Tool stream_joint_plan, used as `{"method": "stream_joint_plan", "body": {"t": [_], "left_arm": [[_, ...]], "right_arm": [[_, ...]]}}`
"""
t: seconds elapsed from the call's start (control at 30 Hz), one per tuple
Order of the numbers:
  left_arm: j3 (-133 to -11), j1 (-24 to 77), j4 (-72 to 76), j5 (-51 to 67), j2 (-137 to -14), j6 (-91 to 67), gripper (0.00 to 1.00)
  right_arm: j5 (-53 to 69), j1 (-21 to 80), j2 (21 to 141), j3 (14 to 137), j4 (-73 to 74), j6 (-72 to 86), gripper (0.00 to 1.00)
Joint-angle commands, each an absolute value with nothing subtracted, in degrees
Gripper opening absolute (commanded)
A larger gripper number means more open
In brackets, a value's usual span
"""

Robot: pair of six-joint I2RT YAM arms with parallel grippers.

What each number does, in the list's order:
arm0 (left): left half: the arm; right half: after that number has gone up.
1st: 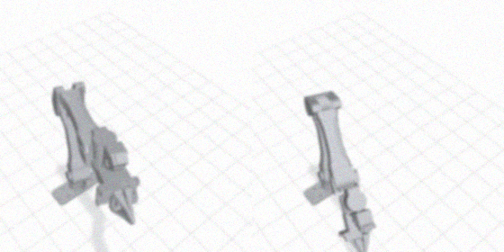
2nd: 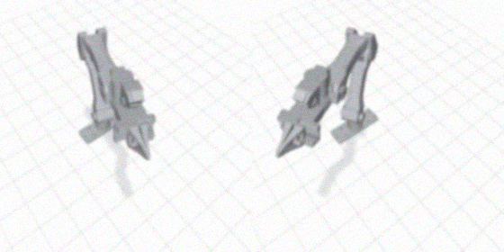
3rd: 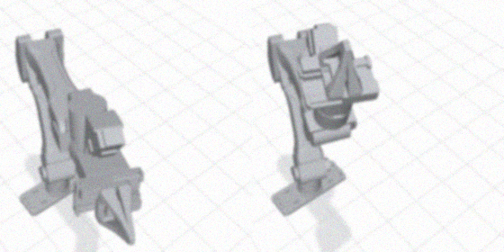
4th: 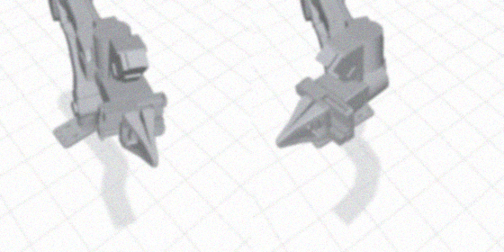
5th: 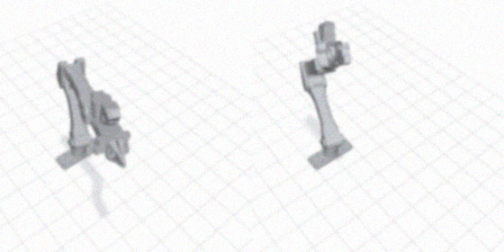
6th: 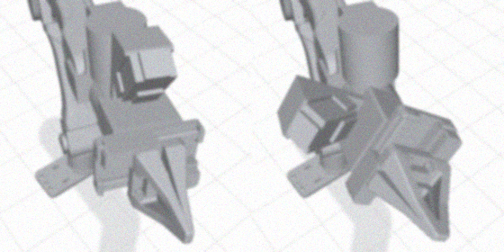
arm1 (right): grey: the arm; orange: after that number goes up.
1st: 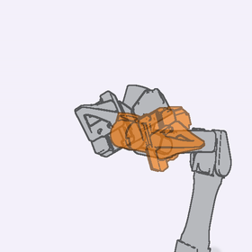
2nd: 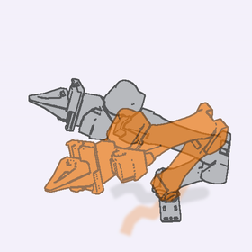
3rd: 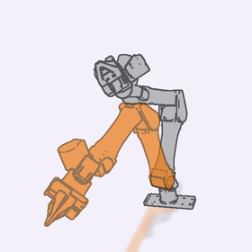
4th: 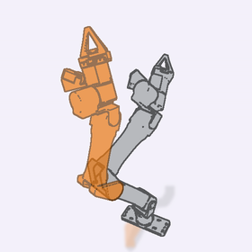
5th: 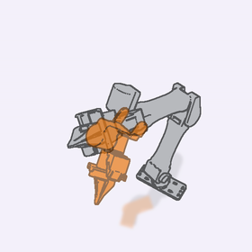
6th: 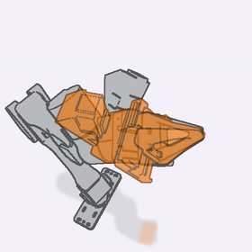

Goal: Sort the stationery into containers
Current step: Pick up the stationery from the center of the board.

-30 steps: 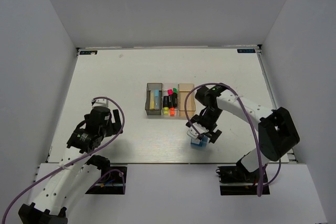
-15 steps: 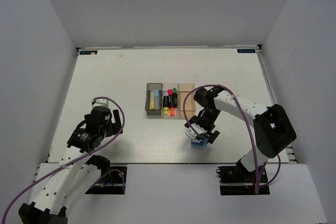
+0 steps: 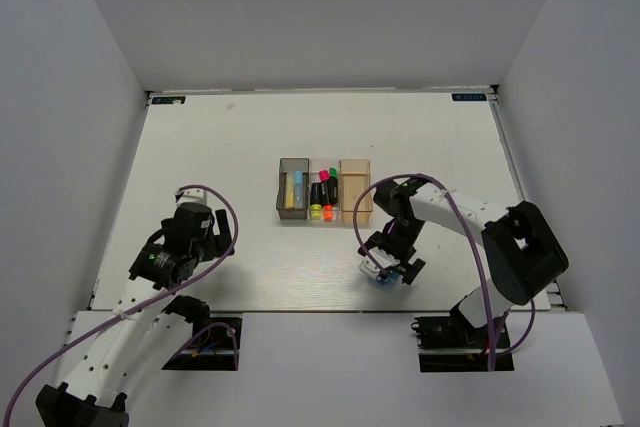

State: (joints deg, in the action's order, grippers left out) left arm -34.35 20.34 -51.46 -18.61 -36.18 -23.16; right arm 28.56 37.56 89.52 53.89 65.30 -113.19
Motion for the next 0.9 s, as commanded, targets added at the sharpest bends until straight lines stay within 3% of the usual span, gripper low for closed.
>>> {"method": "stream_joint_plan", "body": {"t": [0.0, 0.2, 0.3, 0.37, 0.43, 0.47, 0.53, 0.67, 0.73, 0.77, 0.87], "left_arm": [[-34.4, 20.1, -51.4, -18.9, -36.3, -23.2, 1.0], [-34.4, 20.1, -51.2, -18.5, -36.1, -23.3, 1.0], [-34.2, 20.1, -51.2, -18.5, -35.4, -23.2, 1.0], [-34.2, 20.1, -51.2, -18.5, -35.5, -23.1, 1.0], [-34.3, 20.0, -51.2, -18.5, -35.6, -23.1, 1.0], [-34.3, 20.0, -51.2, -18.5, -35.7, -23.2, 1.0], [-34.3, 20.1, -51.1, -18.4, -35.6, -23.1, 1.0], [-34.3, 20.1, -50.9, -18.1, -35.8, -22.9, 1.0], [-34.2, 20.1, -50.8, -18.0, -35.8, -22.9, 1.0], [-34.3, 20.0, -50.8, -18.1, -35.7, -22.9, 1.0], [-34.2, 20.0, -50.6, -17.8, -35.6, -22.9, 1.0]], "right_arm": [[28.8, 37.6, 85.9, 52.9, 64.4, -160.1, 0.9], [30.3, 37.5, 84.6, 49.2, 61.5, -157.7, 0.9], [32.1, 38.1, 84.6, 49.2, 59.9, -153.1, 0.83], [31.0, 38.3, 85.0, 49.3, 59.1, -150.7, 0.67], [30.5, 38.1, 84.6, 49.1, 57.6, -147.1, 0.42], [29.4, 38.5, 84.6, 49.0, 57.2, -146.7, 0.21], [28.8, 38.5, 83.8, 49.0, 58.0, -144.0, 0.0], [32.3, 38.5, 81.8, 53.1, 63.2, -136.4, 0.0], [38.3, 38.6, 80.3, 57.8, 63.2, -125.6, 0.0], [40.3, 38.8, 79.4, 59.2, 61.8, -111.8, 0.0], [41.0, 38.8, 78.3, 66.6, 58.5, -94.9, 0.0]]}}
